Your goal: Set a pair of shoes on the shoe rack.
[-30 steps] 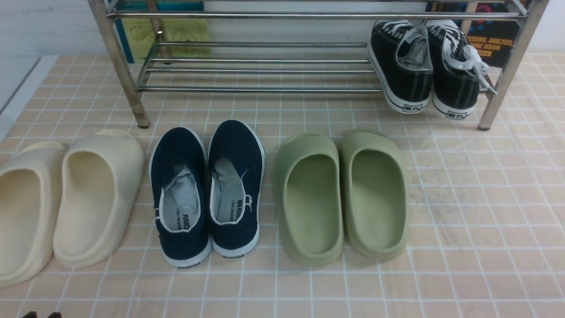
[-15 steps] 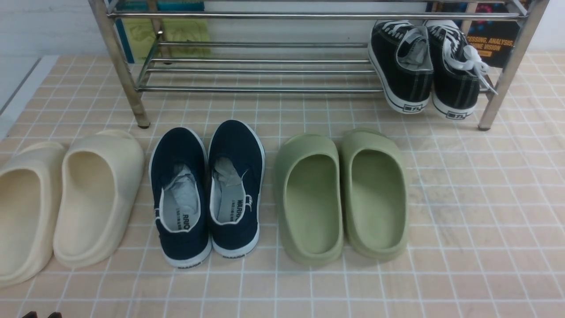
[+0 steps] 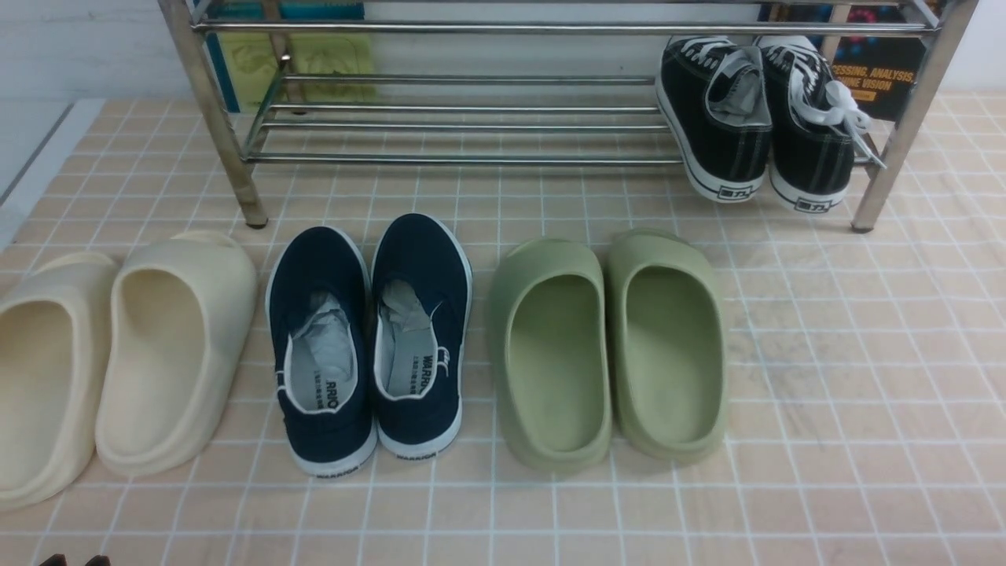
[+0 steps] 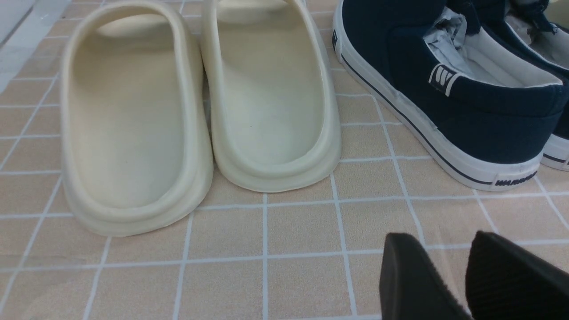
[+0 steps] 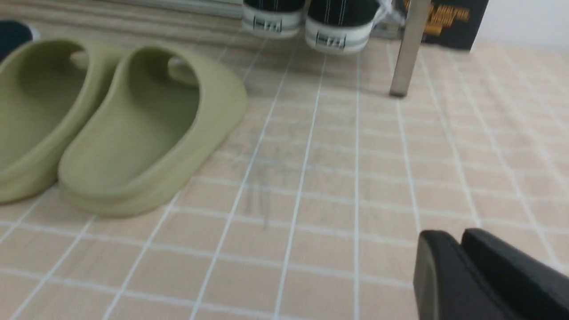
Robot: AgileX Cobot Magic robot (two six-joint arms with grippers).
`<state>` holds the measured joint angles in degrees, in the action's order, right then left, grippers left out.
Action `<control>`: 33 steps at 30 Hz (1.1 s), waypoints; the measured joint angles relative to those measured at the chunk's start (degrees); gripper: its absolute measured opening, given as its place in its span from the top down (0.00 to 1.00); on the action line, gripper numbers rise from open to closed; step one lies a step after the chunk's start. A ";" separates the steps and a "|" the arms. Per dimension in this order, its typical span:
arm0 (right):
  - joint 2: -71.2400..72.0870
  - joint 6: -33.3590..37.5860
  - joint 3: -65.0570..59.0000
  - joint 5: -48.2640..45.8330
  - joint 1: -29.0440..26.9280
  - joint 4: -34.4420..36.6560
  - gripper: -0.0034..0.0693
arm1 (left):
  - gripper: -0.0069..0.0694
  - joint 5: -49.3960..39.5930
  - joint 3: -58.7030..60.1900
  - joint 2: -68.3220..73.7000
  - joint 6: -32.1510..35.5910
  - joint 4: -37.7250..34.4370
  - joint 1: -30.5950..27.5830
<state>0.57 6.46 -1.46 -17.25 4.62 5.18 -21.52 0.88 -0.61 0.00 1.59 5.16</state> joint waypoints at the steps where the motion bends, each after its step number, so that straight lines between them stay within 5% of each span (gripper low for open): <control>1: 0.00 0.00 0.00 -2.05 0.00 0.40 0.81 | 0.59 0.00 0.00 0.00 0.00 0.00 0.00; 26: 0.00 0.00 0.49 -4.58 0.00 0.94 0.77 | 0.59 0.00 0.00 0.00 0.00 0.00 0.00; 33: 0.00 0.00 0.49 -4.58 0.00 0.94 0.93 | 0.59 0.00 0.00 0.00 0.00 0.00 0.00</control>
<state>0.57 6.46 -0.97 -21.83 4.62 6.12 -21.52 0.88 -0.61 0.00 1.59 5.16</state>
